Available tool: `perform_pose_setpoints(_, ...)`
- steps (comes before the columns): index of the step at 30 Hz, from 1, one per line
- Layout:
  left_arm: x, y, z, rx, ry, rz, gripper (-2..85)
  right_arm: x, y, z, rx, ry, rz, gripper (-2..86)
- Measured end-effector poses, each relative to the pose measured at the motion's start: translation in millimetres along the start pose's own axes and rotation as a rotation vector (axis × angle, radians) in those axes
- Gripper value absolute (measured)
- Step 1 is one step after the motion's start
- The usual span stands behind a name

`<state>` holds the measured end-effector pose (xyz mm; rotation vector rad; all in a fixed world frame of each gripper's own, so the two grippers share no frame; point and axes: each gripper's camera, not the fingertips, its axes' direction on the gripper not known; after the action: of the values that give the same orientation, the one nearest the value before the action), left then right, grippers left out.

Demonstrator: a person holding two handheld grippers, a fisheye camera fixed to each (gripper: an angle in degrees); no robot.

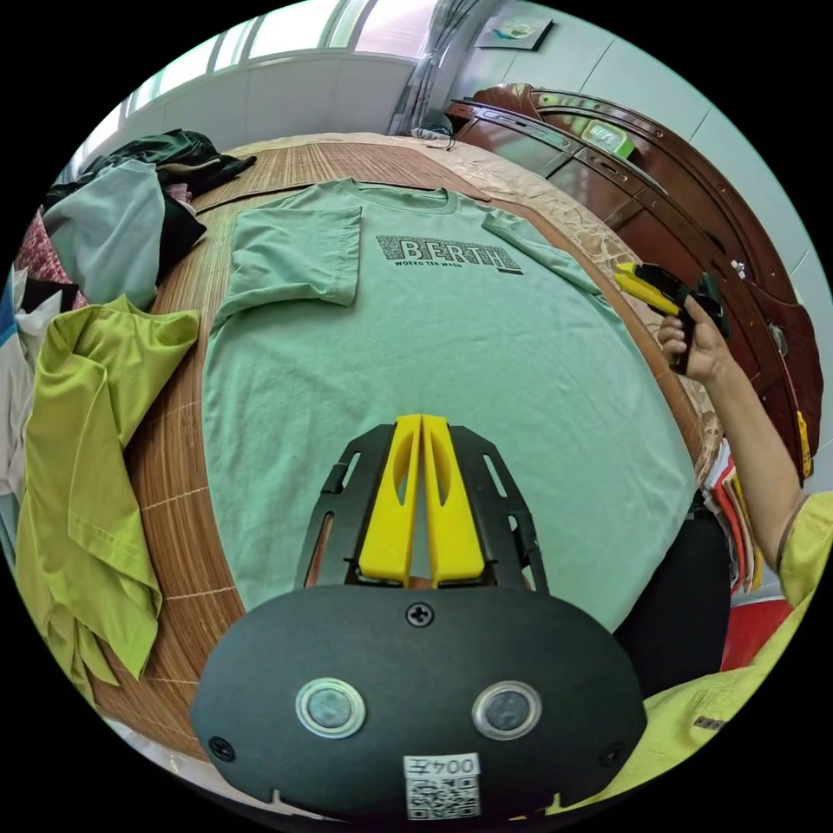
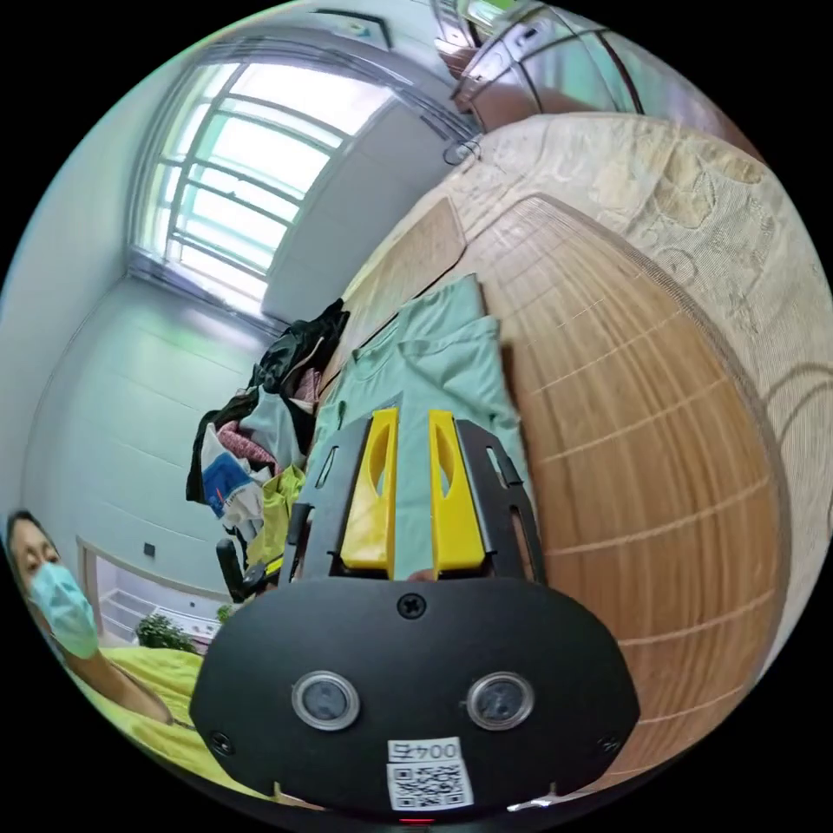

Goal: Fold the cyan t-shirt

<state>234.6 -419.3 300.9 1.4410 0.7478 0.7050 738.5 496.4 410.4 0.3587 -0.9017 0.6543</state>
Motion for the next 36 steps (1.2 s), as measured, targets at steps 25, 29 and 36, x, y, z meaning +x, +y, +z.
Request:
perform_pose_setpoints(25, 54.2, -79.2, -90.2, -0.002, 0.070, -0.031, 0.1, 99.4, -74.9, 186.3, -0.233, -0.004, -0.035, 4.8)
perform_pose_setpoints(29, 58.7, -89.7, -100.6, -0.002, 0.074, -0.033, 0.2, 62.3, -55.3, 192.6, -0.192, 0.140, -0.162, 1.3)
perform_pose_setpoints(36, 62.0, -104.5, -114.0, -0.001, 0.083, -0.039, 0.3, -50.3, 32.2, 232.0, -0.177, 0.434, -0.606, -0.2)
